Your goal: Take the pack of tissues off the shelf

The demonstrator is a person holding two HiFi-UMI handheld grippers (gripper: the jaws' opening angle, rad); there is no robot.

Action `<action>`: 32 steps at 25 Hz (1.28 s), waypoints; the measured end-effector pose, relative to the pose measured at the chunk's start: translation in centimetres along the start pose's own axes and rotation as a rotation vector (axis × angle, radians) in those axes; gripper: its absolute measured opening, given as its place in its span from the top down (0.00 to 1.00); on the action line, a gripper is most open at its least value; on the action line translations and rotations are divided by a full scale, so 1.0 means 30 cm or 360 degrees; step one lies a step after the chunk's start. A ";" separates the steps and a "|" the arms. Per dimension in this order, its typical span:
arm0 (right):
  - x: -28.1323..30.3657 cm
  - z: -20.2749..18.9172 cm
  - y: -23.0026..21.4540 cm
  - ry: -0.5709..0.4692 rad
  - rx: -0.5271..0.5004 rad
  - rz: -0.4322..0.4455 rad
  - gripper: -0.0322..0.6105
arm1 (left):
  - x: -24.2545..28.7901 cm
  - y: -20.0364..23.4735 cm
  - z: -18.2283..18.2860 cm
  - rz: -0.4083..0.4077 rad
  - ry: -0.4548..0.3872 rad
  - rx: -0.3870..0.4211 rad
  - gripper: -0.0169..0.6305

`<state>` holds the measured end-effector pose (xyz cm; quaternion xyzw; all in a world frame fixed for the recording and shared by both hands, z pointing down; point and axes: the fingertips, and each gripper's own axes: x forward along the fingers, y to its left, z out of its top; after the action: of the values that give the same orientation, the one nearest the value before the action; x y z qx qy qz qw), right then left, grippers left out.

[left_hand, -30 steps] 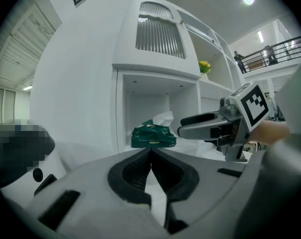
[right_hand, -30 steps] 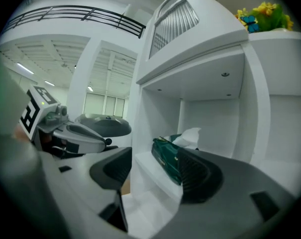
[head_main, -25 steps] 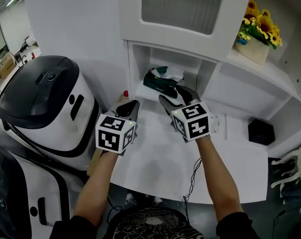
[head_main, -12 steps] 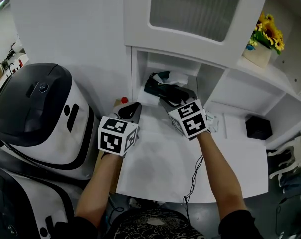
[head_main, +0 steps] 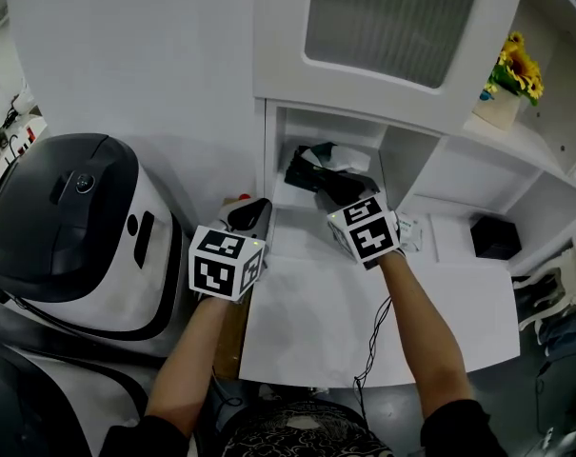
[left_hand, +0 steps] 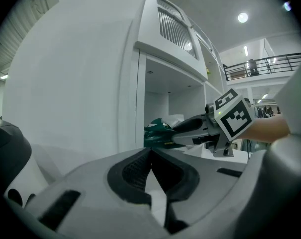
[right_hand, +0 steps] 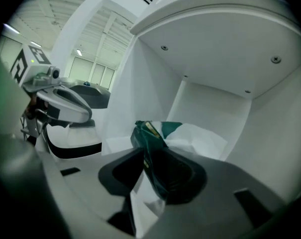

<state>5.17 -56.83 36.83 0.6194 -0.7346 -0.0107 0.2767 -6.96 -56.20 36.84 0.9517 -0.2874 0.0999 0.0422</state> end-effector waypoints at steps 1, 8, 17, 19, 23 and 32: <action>-0.001 0.000 -0.003 0.0003 0.0005 -0.0018 0.78 | -0.001 0.002 0.000 -0.0007 -0.0002 -0.0001 0.97; -0.008 -0.008 0.008 0.0043 0.0005 -0.0103 0.93 | -0.018 0.003 -0.009 -0.0068 -0.0005 -0.0001 0.97; -0.037 0.006 0.014 0.0004 0.0029 -0.0147 0.94 | -0.053 0.013 -0.017 -0.0077 -0.0021 -0.0028 0.97; -0.049 0.010 0.010 -0.0021 0.0050 -0.0172 0.94 | -0.062 0.004 -0.018 -0.0078 -0.0020 -0.0025 0.97; -0.078 0.023 0.007 -0.0071 0.0068 -0.0203 0.94 | -0.091 -0.009 -0.012 -0.0052 -0.0025 -0.0019 0.97; -0.179 0.048 0.002 -0.0239 0.0130 -0.0164 0.94 | -0.175 -0.060 0.003 0.0111 -0.0048 -0.0033 0.97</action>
<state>4.93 -52.36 33.53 0.6647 -0.7202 -0.0412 0.1945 -10.23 -51.89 35.59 0.9420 -0.3219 0.0841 0.0442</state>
